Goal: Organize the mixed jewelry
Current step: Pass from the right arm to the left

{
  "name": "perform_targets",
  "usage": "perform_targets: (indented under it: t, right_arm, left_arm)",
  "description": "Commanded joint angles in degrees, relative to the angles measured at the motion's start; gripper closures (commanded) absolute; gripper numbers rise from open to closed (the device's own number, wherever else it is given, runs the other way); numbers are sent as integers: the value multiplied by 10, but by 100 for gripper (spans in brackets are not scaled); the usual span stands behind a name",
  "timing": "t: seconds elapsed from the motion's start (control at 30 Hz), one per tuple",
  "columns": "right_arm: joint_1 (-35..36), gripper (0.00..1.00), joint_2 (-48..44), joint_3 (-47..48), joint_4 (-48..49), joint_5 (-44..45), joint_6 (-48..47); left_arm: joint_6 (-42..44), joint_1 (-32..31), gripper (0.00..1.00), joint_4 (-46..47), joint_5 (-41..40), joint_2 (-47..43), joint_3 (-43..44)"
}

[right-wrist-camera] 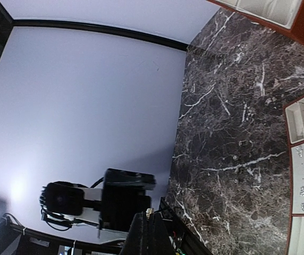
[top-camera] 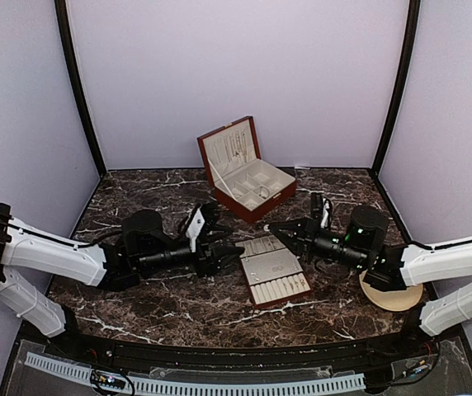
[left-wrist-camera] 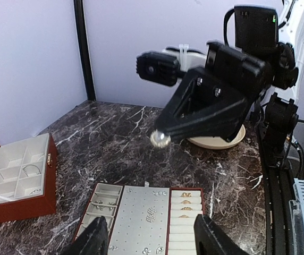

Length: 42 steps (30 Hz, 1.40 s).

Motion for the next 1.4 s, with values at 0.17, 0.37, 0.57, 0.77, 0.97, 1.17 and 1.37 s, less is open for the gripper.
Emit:
perform_targets:
  t: [0.17, 0.37, 0.57, 0.77, 0.97, 1.17, 1.37]
  right_arm:
    - [-3, 100, -29, 23, 49, -63, 0]
    - [-3, 100, -34, 30, 48, -76, -3]
    - [-3, 100, -31, 28, 48, -79, 1]
    - [-3, 100, -25, 23, 57, -78, 9]
    - [-3, 100, -22, 14, 65, -75, 19]
    - [-3, 100, -20, 4, 66, -71, 16]
    - [-7, 81, -29, -4, 37, -65, -16]
  left_arm:
    - [53, -37, 45, 171, -41, 112, 67]
    - [44, -38, 54, 182, -19, 148, 101]
    - [38, -39, 67, 185, -3, 161, 111]
    - [35, -40, 78, 188, 6, 163, 111]
    - [31, -41, 91, 192, 12, 163, 112]
    - [16, -40, 100, 204, 12, 155, 100]
    - [-24, -40, 100, 139, 13, 139, 111]
